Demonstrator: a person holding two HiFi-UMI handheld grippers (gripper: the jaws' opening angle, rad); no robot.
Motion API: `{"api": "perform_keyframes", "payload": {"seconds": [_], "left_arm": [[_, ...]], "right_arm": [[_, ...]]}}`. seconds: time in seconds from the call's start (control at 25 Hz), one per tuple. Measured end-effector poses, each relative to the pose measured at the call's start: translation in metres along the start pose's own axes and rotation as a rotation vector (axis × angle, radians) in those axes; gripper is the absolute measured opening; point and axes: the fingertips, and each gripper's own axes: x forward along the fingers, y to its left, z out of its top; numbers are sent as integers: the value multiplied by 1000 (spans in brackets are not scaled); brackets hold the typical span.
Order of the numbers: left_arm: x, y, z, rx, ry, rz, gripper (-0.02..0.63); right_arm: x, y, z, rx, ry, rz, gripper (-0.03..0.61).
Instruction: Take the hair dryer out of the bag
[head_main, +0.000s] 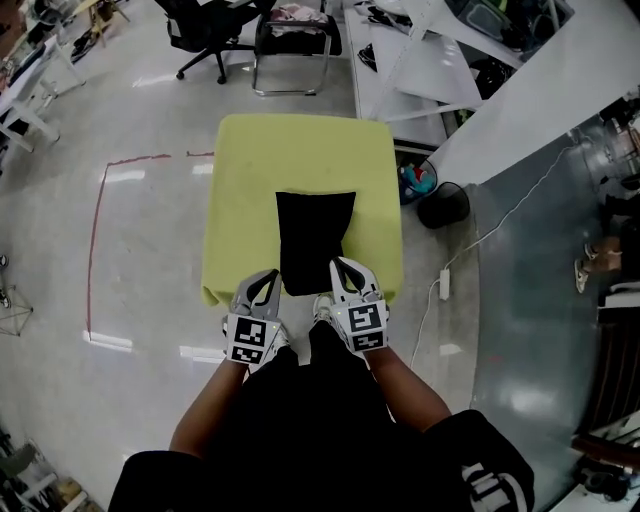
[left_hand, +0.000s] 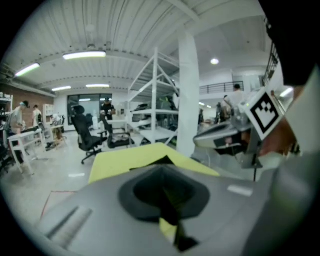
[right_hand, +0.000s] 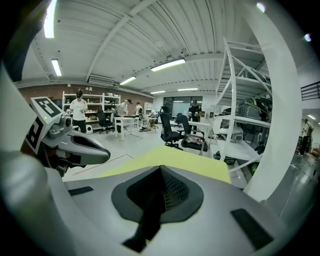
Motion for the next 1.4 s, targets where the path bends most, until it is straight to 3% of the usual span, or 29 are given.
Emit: {"api": "perform_keyframes", "payload": {"seconds": [0.24,0.36,0.44,0.6,0.72,0.88,1.04,1.28,1.4], "left_arm": [[18,-29,-25,50,25,-97,9],[24,-38,-55,140,84,-119,80],[29,-45,-79,262,141,-126,125],[36,-68,-127,620,273,-199,242],[49,-70,-150,767,309,-235,244],[64,-74,-180,843,364,-263,244],[83,-72,-197,907,404,-237,244],[86,-83,-178,830,380,-268,219],[84,-83,-162,820,348,-254,120]], "right_arm": [[9,-9,-18,33,43,8,8],[14,-2,-31,54,55,14,8],[16,0,-39,69,72,15,8],[14,1,-51,97,108,37,8],[16,2,-61,96,113,54,8],[15,5,-76,102,139,59,8],[18,4,-84,110,152,57,8],[17,-1,-95,102,170,52,8],[18,0,-116,82,210,53,8]]}}
